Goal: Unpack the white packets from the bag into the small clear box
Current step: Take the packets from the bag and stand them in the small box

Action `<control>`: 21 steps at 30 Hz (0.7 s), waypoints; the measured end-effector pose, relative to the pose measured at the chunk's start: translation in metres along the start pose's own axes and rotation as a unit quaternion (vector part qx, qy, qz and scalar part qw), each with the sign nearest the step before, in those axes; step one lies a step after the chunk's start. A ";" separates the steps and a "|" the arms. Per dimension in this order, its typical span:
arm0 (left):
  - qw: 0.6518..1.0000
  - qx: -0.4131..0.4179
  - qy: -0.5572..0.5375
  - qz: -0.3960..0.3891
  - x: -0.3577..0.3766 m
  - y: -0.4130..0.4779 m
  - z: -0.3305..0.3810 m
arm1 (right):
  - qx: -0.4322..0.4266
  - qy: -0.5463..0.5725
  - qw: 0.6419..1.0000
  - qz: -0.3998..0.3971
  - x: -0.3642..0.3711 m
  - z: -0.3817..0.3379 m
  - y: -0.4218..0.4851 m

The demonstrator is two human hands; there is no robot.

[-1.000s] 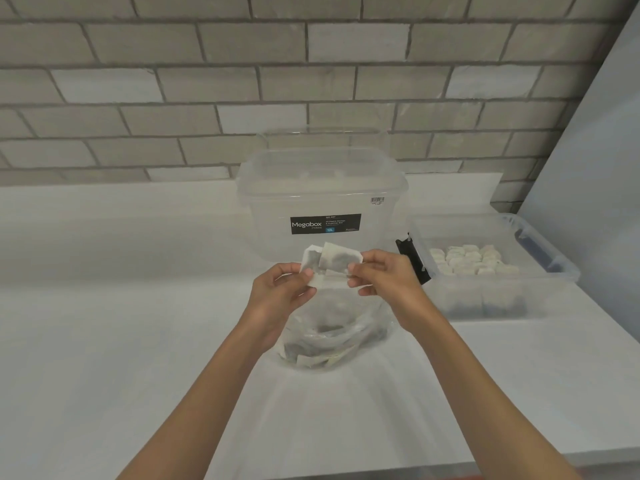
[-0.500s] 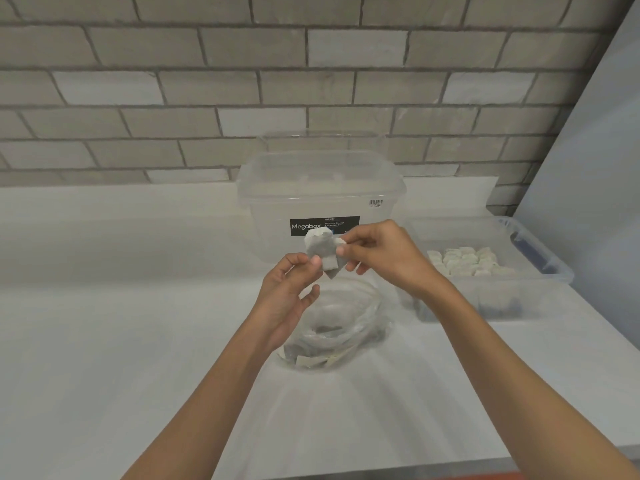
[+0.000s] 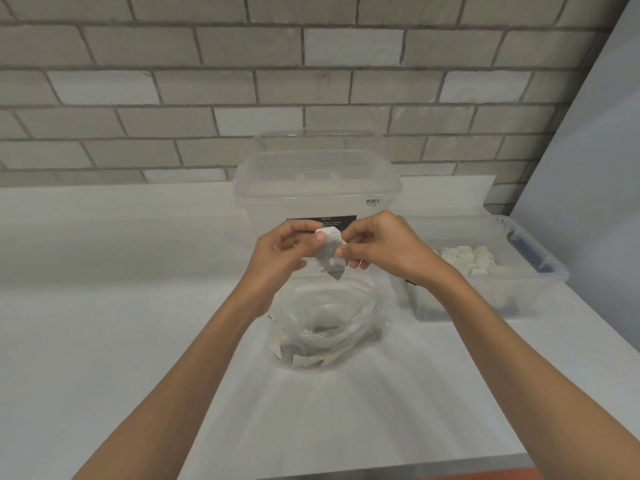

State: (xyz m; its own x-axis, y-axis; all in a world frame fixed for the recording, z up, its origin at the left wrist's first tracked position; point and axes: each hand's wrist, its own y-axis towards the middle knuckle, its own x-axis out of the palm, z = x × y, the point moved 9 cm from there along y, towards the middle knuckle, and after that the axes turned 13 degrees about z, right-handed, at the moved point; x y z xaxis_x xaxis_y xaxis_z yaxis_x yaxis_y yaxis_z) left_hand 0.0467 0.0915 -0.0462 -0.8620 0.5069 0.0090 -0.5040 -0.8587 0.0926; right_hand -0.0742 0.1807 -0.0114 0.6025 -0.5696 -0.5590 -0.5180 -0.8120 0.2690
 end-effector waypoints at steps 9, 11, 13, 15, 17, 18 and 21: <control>0.988 0.088 0.122 -0.034 0.031 0.022 0.036 | 0.020 -0.024 1.000 0.003 -0.051 0.015 0.008; 0.985 0.096 0.136 -0.040 0.044 0.027 0.039 | 0.024 -0.040 0.999 0.005 -0.068 0.023 0.010; 0.982 0.106 0.150 -0.048 0.060 0.032 0.041 | 0.021 -0.068 0.997 0.006 -0.086 0.031 0.012; 0.979 0.116 0.156 -0.058 0.080 0.035 0.043 | 0.015 -0.104 0.994 0.013 -0.106 0.041 0.015; 0.975 0.130 0.166 -0.064 0.102 0.037 0.046 | 0.007 -0.132 0.991 0.025 -0.127 0.052 0.017; 0.973 0.139 0.173 -0.067 0.114 0.037 0.047 | 0.003 -0.145 0.989 0.031 -0.138 0.058 0.018; 0.965 0.161 0.192 -0.082 0.151 0.039 0.048 | -0.001 -0.187 0.981 0.048 -0.168 0.079 0.022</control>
State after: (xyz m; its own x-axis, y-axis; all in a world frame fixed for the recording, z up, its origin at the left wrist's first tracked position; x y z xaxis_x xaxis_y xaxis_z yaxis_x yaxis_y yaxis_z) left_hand -0.1006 0.1378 0.0070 -0.7603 0.5158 -0.3950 -0.6452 -0.6703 0.3667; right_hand -0.2345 0.2687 0.0262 0.2854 -0.5574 -0.7796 -0.5599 -0.7572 0.3365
